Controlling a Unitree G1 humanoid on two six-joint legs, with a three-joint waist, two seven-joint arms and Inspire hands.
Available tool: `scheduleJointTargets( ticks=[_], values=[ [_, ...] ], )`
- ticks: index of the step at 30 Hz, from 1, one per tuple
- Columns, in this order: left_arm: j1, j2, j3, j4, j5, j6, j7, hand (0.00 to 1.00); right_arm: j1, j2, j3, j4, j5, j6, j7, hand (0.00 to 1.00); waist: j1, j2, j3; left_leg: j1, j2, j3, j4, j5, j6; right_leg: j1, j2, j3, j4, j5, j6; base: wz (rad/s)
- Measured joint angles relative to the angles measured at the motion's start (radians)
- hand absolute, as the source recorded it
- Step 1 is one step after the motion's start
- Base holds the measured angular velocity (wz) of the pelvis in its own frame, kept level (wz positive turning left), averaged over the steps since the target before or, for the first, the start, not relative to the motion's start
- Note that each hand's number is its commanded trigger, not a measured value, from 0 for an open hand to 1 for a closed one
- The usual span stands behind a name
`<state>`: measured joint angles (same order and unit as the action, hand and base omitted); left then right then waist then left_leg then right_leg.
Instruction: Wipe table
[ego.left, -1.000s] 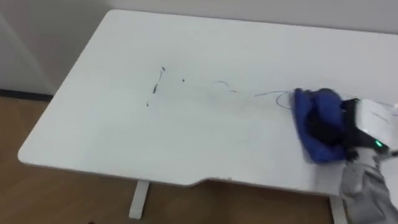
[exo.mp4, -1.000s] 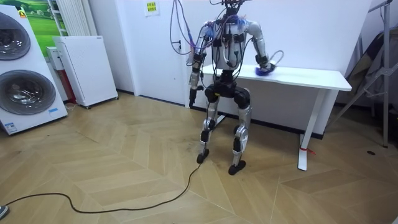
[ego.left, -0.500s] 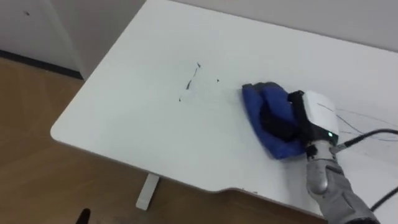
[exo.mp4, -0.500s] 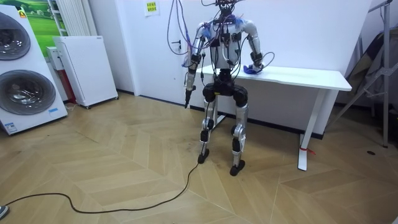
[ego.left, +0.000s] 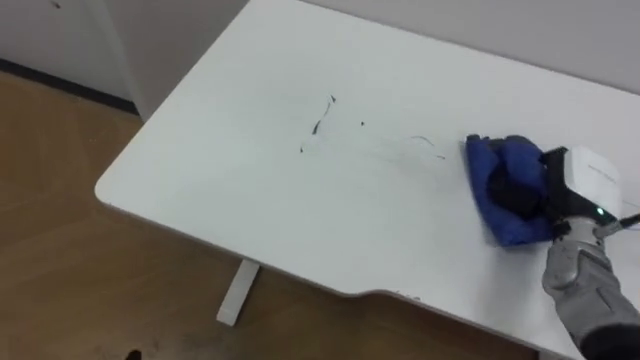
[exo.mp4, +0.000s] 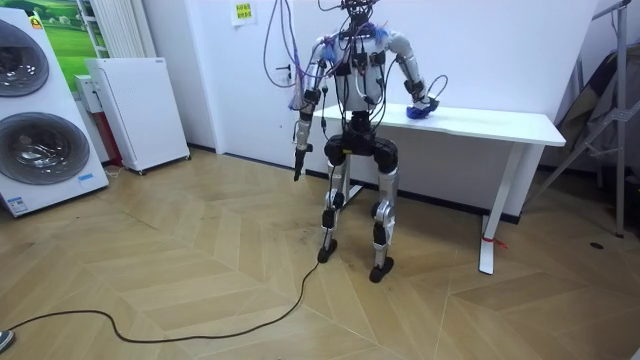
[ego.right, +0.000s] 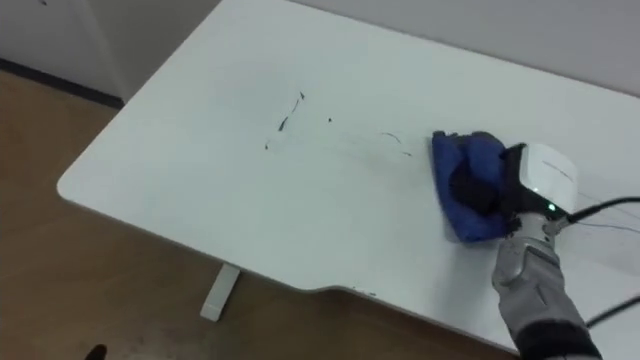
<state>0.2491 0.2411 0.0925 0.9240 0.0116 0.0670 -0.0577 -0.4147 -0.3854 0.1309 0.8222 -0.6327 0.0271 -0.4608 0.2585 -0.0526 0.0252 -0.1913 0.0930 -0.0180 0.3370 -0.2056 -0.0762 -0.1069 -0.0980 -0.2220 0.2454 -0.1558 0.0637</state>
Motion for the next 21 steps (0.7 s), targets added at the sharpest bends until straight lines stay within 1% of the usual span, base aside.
scheduleJointTargets(
  ticks=[1,3,4,5,7,8,9,10,11,12,13,14,15,16,17,18,20,21],
  values=[
    [-0.006,0.000,0.000,-0.001,-0.001,-0.001,0.000,0.00,-0.028,0.000,0.008,0.020,0.011,-0.004,0.002,1.00,0.018,0.000,0.0004,-0.009,0.000,-0.001,-0.003,0.003,-0.001,-0.008,0.000,0.000,0.001,0.000,0.000,0.00],
    [-0.001,-0.002,-0.002,-0.004,-0.001,-0.001,0.000,0.00,-0.061,-0.001,0.011,0.049,0.054,-0.004,0.004,1.00,0.041,-0.001,0.0003,-0.013,-0.001,-0.001,-0.013,0.006,-0.001,-0.018,-0.001,-0.002,0.001,0.000,0.000,0.00],
    [0.016,-0.001,-0.001,-0.017,0.001,0.001,0.000,0.00,-0.067,-0.011,0.011,0.062,0.079,-0.004,0.004,1.00,0.046,-0.003,-0.0003,-0.019,-0.002,-0.005,-0.017,0.006,-0.001,-0.026,-0.002,-0.018,-0.001,0.000,0.000,0.09],
    [0.029,-0.001,-0.001,-0.027,0.000,0.001,0.000,0.00,-0.066,-0.018,0.010,0.062,0.086,-0.005,0.004,1.00,0.044,-0.004,-0.0011,-0.025,-0.002,-0.009,-0.015,0.006,-0.001,-0.029,-0.004,-0.034,0.000,0.000,0.000,0.15],
    [0.068,0.002,0.002,-0.041,0.000,0.014,-0.001,0.00,-0.062,-0.051,0.003,0.088,0.126,-0.036,0.004,1.00,0.026,-0.005,-0.0014,-0.037,-0.004,-0.016,-0.007,0.006,-0.001,-0.021,-0.008,-0.083,0.000,0.000,-0.001,0.23],
    [0.074,0.005,0.003,-0.040,0.000,0.016,-0.001,0.00,-0.062,-0.057,0.002,0.101,0.135,-0.042,0.002,1.00,0.018,-0.005,-0.0015,-0.036,-0.004,-0.016,-0.009,0.007,0.000,-0.017,-0.008,-0.086,0.000,0.000,-0.001,0.32],
    [0.080,0.010,0.005,-0.040,0.003,0.016,0.000,0.00,-0.047,-0.075,-0.006,0.120,0.159,-0.054,0.000,1.00,0.005,-0.007,-0.0032,-0.033,-0.004,-0.020,-0.011,0.007,0.000,-0.011,-0.008,-0.092,-0.002,0.000,-0.001,0.44],
    [0.083,0.013,0.007,-0.041,0.013,0.016,0.001,0.00,-0.027,-0.081,-0.040,0.128,0.159,-0.059,0.000,1.00,-0.016,-0.007,-0.0039,-0.032,-0.005,-0.031,-0.011,0.007,0.001,0.001,-0.008,-0.109,-0.004,0.000,0.000,0.43],
    [0.084,0.013,0.010,-0.041,0.025,0.016,0.001,0.00,-0.017,-0.083,-0.059,0.140,0.162,-0.060,0.000,1.00,-0.021,-0.010,-0.0054,-0.031,-0.005,-0.031,-0.011,0.007,0.001,0.005,-0.008,-0.113,-0.005,0.000,0.000,0.33],
    [0.084,0.013,0.018,-0.041,0.031,0.016,0.001,0.00,0.002,-0.084,-0.092,0.158,0.175,-0.062,0.001,1.00,-0.028,-0.014,-0.0091,-0.027,-0.005,-0.034,-0.011,0.007,0.001,0.012,-0.008,-0.120,-0.007,0.000,0.000,0.17],
    [0.083,0.015,0.022,-0.042,0.032,0.016,0.004,0.00,0.022,-0.085,-0.115,0.161,0.190,-0.060,0.001,1.00,-0.039,-0.017,-0.0137,-0.023,-0.006,-0.043,-0.012,0.007,0.001,0.022,-0.008,-0.142,-0.009,0.000,0.000,0.11],
    [0.082,0.017,0.022,-0.044,0.032,0.016,0.007,0.00,0.031,-0.087,-0.117,0.163,0.199,-0.058,0.000,1.00,-0.039,-0.019,-0.0178,-0.021,-0.006,-0.044,-0.014,0.007,0.001,0.023,-0.008,-0.145,-0.010,0.000,0.000,0.06],
    [0.081,0.016,0.021,-0.049,0.032,0.016,0.011,0.00,0.041,-0.090,-0.117,0.170,0.206,-0.056,-0.001,1.00,-0.042,-0.019,-0.0188,-0.011,-0.006,-0.049,-0.018,0.007,0.001,0.033,-0.008,-0.148,-0.010,0.000,0.000,0.00],
    [0.081,0.016,0.011,-0.052,0.032,0.015,0.013,0.00,0.046,-0.090,-0.116,0.177,0.204,-0.053,-0.001,1.00,-0.046,-0.014,-0.0196,0.001,-0.006,-0.049,-0.020,0.007,0.001,0.045,-0.008,-0.150,-0.012,0.000,0.000,0.00],
    [0.080,0.016,0.002,-0.056,0.030,0.015,0.015,0.00,0.045,-0.090,-0.114,0.179,0.203,-0.050,-0.001,1.00,-0.049,-0.011,-0.0183,0.007,-0.006,-0.048,-0.020,0.007,0.001,0.052,-0.008,-0.150,-0.013,0.000,0.000,0.00],
    [0.078,0.016,-0.017,-0.063,0.029,0.014,0.021,0.00,0.044,-0.090,-0.106,0.177,0.204,-0.044,0.000,1.00,-0.050,-0.008,-0.0193,0.013,-0.005,-0.045,-0.025,0.007,0.001,0.056,-0.007,-0.149,-0.017,0.000,0.000,-0.13],
    [0.059,0.013,-0.034,-0.060,0.024,0.011,0.023,0.00,0.022,-0.090,-0.082,0.171,0.198,-0.020,-0.003,1.00,-0.026,-0.007,-0.0180,0.012,-0.004,-0.041,-0.030,0.008,-0.001,0.048,-0.008,-0.146,-0.020,0.000,0.000,-0.39],
    [0.049,0.009,-0.037,-0.054,0.024,0.013,0.023,0.00,-0.007,-0.090,-0.056,0.166,0.188,0.001,0.003,1.00,-0.007,-0.008,-0.0175,0.010,-0.003,-0.041,-0.030,0.009,-0.003,0.031,-0.007,-0.142,-0.021,0.002,-0.003,-0.56]
  ],
)
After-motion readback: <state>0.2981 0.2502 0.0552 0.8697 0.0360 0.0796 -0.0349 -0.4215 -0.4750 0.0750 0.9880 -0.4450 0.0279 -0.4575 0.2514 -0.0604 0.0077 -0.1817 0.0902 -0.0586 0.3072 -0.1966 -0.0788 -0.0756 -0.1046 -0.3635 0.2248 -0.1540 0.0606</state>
